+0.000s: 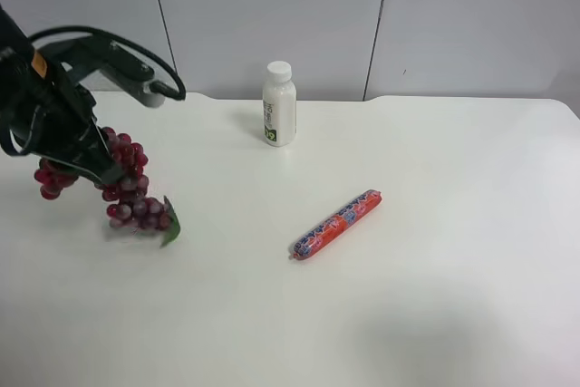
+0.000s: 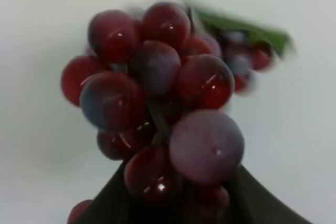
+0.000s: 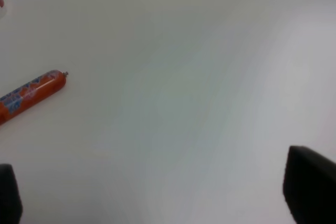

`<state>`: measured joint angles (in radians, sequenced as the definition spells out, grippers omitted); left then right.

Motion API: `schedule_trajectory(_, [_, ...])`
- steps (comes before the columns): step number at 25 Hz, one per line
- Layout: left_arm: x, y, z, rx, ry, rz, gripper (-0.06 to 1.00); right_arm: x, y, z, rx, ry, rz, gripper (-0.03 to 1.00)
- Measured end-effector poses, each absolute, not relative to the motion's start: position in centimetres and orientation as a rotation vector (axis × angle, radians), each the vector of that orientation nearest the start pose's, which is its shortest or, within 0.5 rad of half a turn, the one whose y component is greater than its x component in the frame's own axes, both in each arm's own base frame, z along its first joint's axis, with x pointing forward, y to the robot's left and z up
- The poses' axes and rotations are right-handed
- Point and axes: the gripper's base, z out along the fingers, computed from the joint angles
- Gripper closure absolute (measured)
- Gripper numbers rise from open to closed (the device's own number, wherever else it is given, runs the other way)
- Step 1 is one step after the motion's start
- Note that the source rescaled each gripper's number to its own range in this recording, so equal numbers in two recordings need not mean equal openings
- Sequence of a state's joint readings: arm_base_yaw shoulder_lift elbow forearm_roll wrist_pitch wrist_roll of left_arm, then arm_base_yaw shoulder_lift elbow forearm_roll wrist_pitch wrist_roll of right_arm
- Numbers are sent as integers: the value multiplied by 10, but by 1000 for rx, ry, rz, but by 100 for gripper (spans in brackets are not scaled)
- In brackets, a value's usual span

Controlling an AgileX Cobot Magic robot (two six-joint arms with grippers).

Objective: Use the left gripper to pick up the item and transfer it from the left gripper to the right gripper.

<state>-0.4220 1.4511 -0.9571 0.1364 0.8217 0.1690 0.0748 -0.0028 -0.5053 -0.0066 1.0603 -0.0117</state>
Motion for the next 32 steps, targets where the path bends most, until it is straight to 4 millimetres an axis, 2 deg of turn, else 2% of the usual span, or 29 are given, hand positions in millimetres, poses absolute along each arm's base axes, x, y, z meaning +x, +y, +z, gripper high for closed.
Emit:
schedule_trajectory(9, [265, -109, 322, 863, 2624, 88, 94, -6, -1, 279, -88, 2034, 32, -3])
schedule_trajectory(13, [264, -113, 343, 873, 2612, 36, 94, -6, -1, 279, -88, 2034, 32, -3])
schedule_trajectory(16, [258, -125, 349, 959, 2578, 29, 94, -6, -1, 279, -88, 2034, 32, -3])
schedule_trajectory(23, [222, -181, 350, 1296, 2421, 0, 94, -6, -1, 279, -88, 2034, 32, -3])
schedule_trajectory(32, [186, -229, 351, 1526, 2178, -19, 94, -6, -1, 279, -88, 2034, 32, -3])
